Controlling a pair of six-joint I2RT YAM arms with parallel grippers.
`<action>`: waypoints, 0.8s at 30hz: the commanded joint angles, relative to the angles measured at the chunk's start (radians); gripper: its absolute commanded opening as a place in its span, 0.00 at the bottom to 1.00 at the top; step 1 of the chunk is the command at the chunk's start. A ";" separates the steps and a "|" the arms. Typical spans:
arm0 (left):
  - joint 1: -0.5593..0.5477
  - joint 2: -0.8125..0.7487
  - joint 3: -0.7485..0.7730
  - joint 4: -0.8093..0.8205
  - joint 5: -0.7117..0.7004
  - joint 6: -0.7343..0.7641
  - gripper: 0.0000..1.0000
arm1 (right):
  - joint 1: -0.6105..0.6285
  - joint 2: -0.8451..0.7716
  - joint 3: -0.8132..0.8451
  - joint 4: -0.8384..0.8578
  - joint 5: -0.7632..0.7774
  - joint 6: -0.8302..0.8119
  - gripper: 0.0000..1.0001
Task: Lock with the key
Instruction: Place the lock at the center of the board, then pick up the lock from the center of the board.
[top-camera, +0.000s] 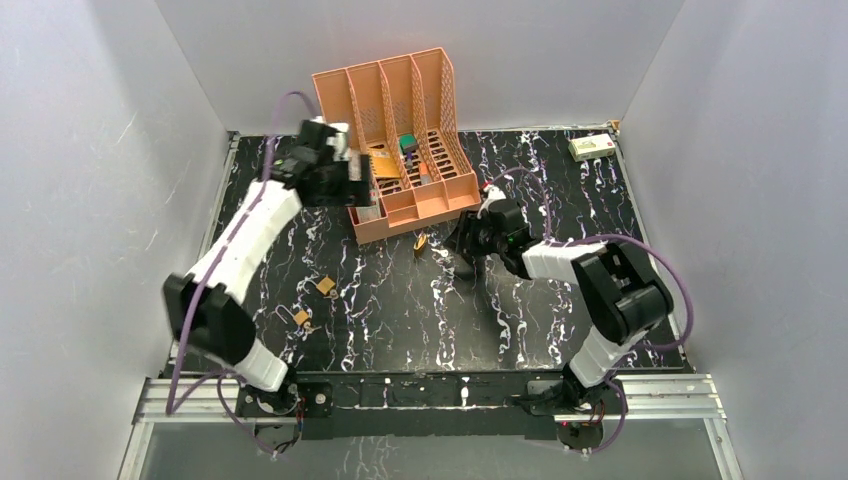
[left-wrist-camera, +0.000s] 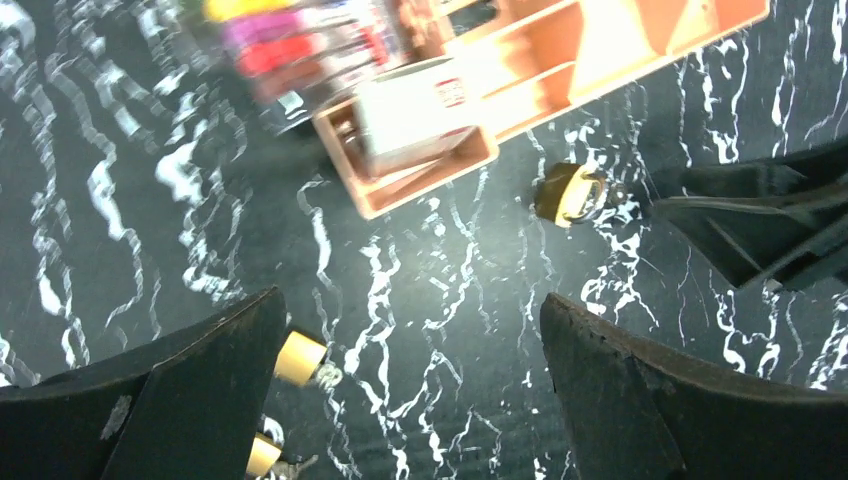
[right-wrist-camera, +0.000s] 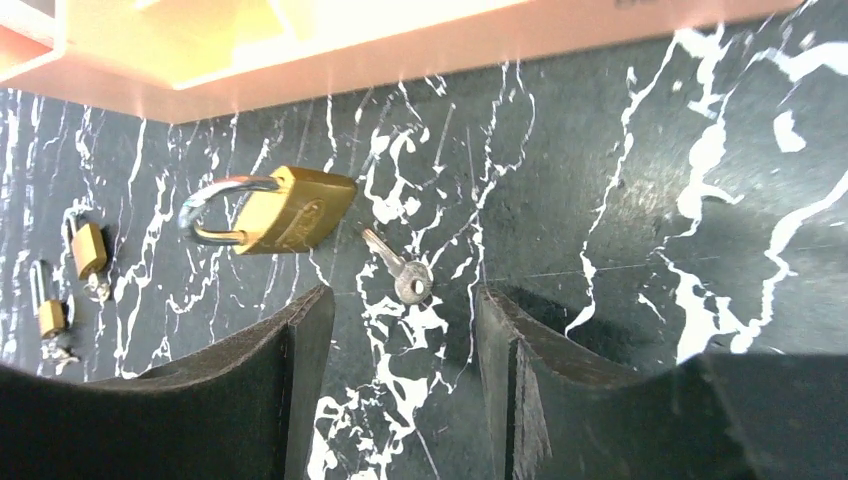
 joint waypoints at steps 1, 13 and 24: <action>0.152 -0.234 -0.225 0.119 0.089 -0.055 0.98 | 0.118 -0.153 0.083 -0.141 0.275 -0.186 0.64; 0.487 -0.499 -0.675 0.312 0.163 -0.357 0.98 | 0.491 0.112 0.456 -0.213 0.321 -0.506 0.97; 0.687 -0.496 -0.723 0.348 0.204 -0.397 0.98 | 0.571 0.457 0.774 -0.209 0.183 -0.471 0.94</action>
